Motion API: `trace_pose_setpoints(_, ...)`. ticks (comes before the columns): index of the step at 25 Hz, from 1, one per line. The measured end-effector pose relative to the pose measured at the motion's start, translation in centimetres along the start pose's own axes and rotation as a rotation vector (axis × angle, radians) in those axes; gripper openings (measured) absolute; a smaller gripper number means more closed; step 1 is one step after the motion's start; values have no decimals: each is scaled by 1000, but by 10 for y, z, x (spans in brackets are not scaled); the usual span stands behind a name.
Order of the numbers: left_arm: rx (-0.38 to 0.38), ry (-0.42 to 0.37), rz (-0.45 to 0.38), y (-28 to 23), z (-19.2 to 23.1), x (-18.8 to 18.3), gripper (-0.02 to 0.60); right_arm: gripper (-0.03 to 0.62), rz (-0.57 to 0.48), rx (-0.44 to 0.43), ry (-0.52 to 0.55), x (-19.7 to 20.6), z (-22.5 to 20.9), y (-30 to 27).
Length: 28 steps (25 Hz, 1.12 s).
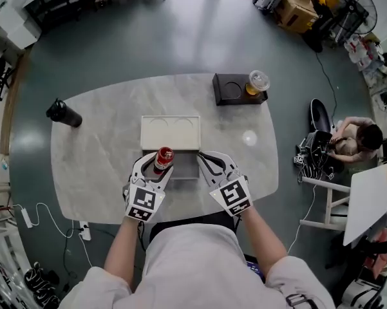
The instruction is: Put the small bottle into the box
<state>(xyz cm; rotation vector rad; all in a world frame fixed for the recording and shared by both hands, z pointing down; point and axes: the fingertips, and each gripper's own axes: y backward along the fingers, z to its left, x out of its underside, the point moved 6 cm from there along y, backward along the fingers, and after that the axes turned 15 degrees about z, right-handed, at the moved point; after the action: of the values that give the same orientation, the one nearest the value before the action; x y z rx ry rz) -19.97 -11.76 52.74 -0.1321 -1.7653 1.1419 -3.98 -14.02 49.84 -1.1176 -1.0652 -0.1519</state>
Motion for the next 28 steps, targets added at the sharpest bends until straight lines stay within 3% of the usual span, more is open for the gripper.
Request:
trace_pose_setpoints(8, 12, -140, 185, -58, -17, 30, 238, 26, 70, -92, -41, 36, -18, -27)
trace_pose_setpoints(12, 23, -156, 263, -77, -26, 44, 238, 26, 95, -107, -38, 48, -26, -31)
trace_pose_setpoints(17, 12, -252, 354, -100, -33, 50, 238, 26, 120, -131, -26, 61, -36, -37)
trace_pose_setpoints(28, 115, -364, 500, -139, -44, 62, 238, 26, 124, -148, -53, 67, -36, -43)
